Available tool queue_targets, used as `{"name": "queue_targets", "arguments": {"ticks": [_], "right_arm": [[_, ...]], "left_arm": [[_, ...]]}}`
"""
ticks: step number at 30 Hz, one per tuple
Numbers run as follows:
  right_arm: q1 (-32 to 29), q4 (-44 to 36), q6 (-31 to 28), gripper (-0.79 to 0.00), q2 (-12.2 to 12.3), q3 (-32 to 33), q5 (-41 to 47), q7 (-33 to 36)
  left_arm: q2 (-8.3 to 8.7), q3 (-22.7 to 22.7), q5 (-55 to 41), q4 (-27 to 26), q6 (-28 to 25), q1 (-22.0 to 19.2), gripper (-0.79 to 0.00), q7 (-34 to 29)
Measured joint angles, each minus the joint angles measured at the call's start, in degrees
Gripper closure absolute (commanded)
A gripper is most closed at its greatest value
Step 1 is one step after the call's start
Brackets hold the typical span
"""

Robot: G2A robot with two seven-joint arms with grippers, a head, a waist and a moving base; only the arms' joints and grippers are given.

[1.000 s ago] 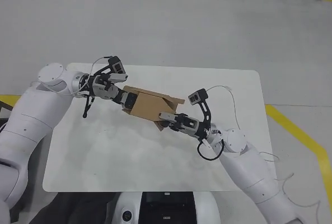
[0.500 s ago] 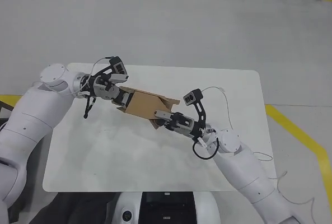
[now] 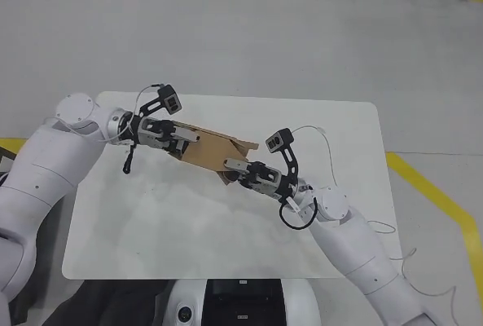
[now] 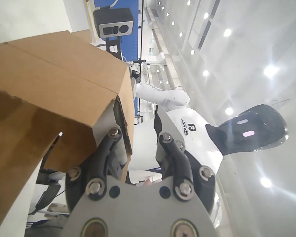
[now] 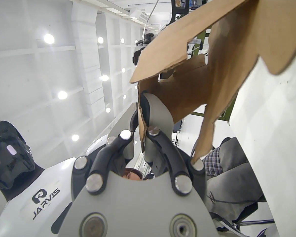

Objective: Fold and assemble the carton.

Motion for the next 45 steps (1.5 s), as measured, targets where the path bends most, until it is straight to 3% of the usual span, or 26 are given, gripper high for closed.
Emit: {"name": "queue_targets", "arguments": {"ticks": [9, 14, 15, 16, 18, 19, 20, 21, 22, 35, 45], "right_arm": [[0.1, -0.1, 1.1, 0.0, -0.3, 0.2, -0.1, -0.6], [0.0, 0.0, 1.5, 0.0, -0.4, 0.4, -0.3, -0.8], [0.1, 0.0, 1.6, -0.049, -0.4, 0.5, -0.3, -0.8], [0.1, 0.0, 1.7, -0.215, -0.5, 0.6, -0.3, -0.8], [0.1, 0.0, 1.8, -0.391, -0.5, 0.7, -0.2, -0.7], [0.1, 0.0, 1.8, -0.529, -0.5, 0.8, -0.2, -0.7], [0.0, -0.1, 1.9, -0.603, -0.5, 0.9, -0.2, -0.7], [0.0, -0.2, 2.0, -0.736, -0.5, 0.9, -0.3, -0.7], [0.0, -0.3, 2.0, -0.785, -0.5, 1.0, -0.3, -0.7], [-1.1, -1.4, 1.1, -0.785, -0.4, 3.5, -0.7, -0.7], [-2.9, -3.1, 0.4, -0.785, 0.0, 5.7, -0.3, -0.5]], "left_arm": [[-0.18, 0.5, 2.6, -0.6, -1.4, -0.3, -0.191, 0.0], [-0.19, 0.4, 2.2, -0.6, -1.4, -0.3, -0.077, 0.0], [-0.2, 0.4, 2.1, -0.6, -1.3, -0.3, -0.049, 0.0], [-0.22, 0.3, 2.0, -0.5, -1.3, -0.4, -0.015, 0.0], [-0.26, 0.3, 2.1, -0.4, -1.3, -0.4, 0.0, 0.0], [-0.28, 0.4, 2.3, -0.4, -1.3, -0.5, 0.0, 0.0], [-0.3, 0.4, 2.6, -0.3, -1.5, -0.6, 0.0, 0.0], [-0.33, 0.4, 2.8, -0.1, -1.7, -0.7, 0.0, 0.0], [-0.36, 0.4, 3.1, 0.0, -1.9, -0.7, 0.0, 0.0], [-1.23, -0.1, 6.8, 2.2, -4.4, -1.4, 0.0, 0.0], [-1.66, -0.5, 4.4, 3.5, -4.4, -1.3, 0.0, 0.0]]}}
